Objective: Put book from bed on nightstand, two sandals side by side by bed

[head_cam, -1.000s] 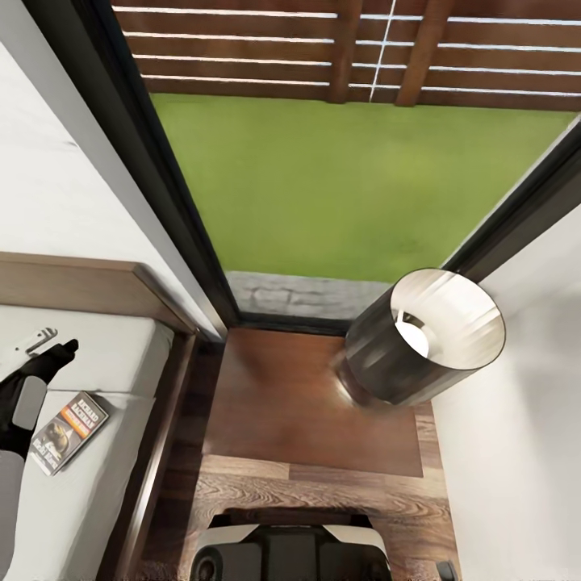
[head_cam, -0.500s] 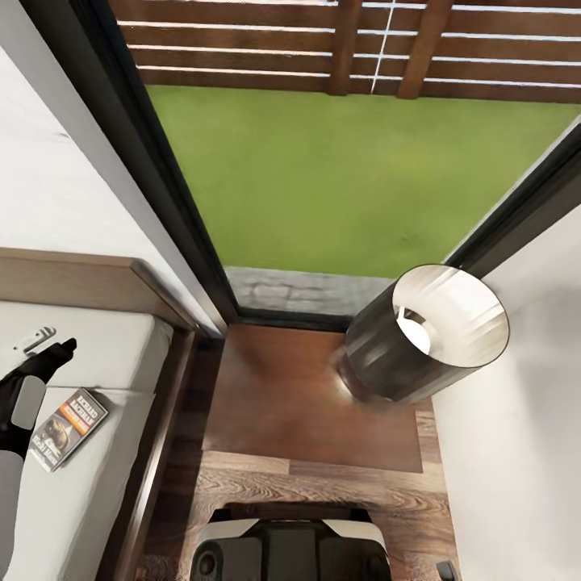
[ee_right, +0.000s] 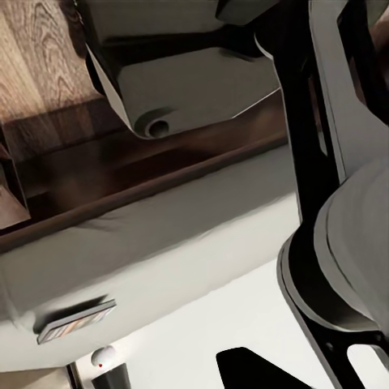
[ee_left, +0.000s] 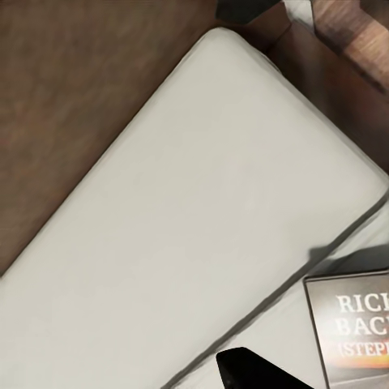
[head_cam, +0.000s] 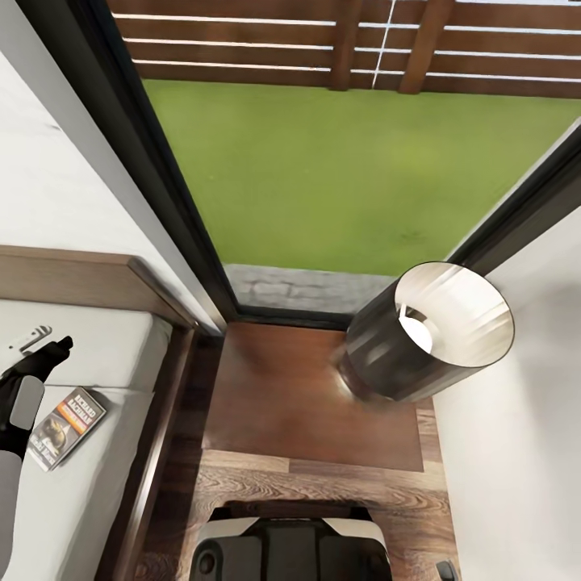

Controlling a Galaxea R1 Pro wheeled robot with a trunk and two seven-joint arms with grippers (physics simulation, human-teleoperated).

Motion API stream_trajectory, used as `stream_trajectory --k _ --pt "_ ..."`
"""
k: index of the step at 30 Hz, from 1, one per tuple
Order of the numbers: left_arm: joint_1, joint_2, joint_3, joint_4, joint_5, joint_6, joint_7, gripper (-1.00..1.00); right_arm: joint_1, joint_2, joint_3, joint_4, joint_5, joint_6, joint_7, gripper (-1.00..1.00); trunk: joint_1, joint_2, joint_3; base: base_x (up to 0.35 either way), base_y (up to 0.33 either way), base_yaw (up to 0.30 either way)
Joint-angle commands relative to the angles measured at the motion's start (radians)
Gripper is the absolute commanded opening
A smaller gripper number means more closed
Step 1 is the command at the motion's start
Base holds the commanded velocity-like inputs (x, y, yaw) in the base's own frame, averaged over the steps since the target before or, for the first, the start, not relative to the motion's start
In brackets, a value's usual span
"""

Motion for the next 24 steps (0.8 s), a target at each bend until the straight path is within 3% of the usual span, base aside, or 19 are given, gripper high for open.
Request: stream_trajectory --k 1,16,19,24 --pt "0.0 0.0 -0.001 -0.002 0.011 0.006 0.005 1.0 0.0 -0.001 0.009 0.0 -0.01 0.01 0.003 1.0 0.004 -0.009 -0.004 0.0 0.0 0.0" --pt "0.004 0.005 0.001 0.007 0.012 0.004 0.005 1.0 0.0 -0.001 0.009 0.0 -0.01 0.01 0.006 1.0 0.062 -0.114 -0.051 0.0 0.0 0.0" --pt "0.005 0.014 0.004 0.01 0.012 -0.026 0.008 1.0 0.0 -0.001 0.009 0.0 -0.01 0.01 0.006 1.0 0.073 -0.135 -0.061 0.0 0.0 0.0" --pt "0.007 0.019 0.061 0.012 0.013 -0.058 0.031 1.0 0.0 -0.001 0.009 0.0 -0.01 0.01 0.006 1.0 0.089 -0.163 -0.073 0.0 0.0 0.0"
